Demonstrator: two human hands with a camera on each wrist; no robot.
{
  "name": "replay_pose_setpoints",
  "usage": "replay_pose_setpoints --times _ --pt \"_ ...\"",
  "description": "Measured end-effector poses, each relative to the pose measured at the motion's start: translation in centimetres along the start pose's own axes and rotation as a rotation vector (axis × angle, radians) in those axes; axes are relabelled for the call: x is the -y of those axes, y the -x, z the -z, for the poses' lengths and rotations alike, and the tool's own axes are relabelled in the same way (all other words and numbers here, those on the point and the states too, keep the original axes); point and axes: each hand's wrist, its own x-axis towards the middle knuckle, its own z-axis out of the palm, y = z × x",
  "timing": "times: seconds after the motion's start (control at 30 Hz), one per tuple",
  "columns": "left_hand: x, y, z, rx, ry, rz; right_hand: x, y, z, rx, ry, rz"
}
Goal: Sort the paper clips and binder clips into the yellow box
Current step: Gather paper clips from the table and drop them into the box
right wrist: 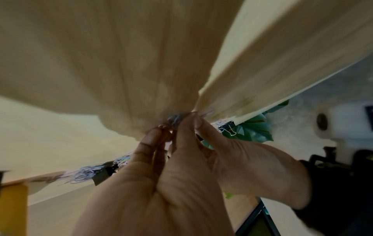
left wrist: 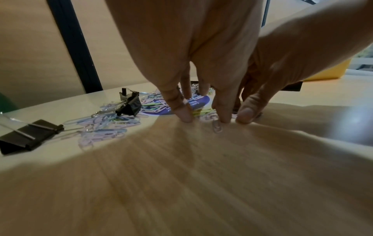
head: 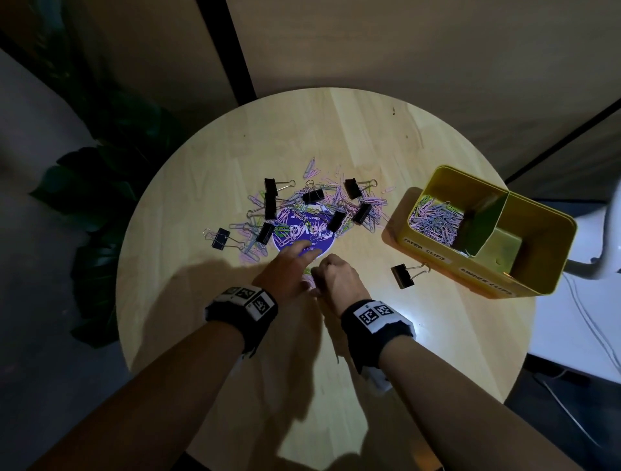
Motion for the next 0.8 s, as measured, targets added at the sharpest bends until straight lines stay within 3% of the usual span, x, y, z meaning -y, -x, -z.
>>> replay_pose_setpoints --times 0.5,0.63,0.8 --pt "0.5 1.8 -0.3 0.081 -0.165 -0.166 0.7 0.2 0.3 0.069 0.139 0.099" --pt "0.9 1.6 0.2 0.115 -0.221 -0.172 0.6 -0.2 0.0 0.061 0.058 -0.001" --pt "-1.5 1.2 2.3 0.172 -0.239 -0.039 0.7 -0.6 0.2 0.056 -0.045 -0.112"
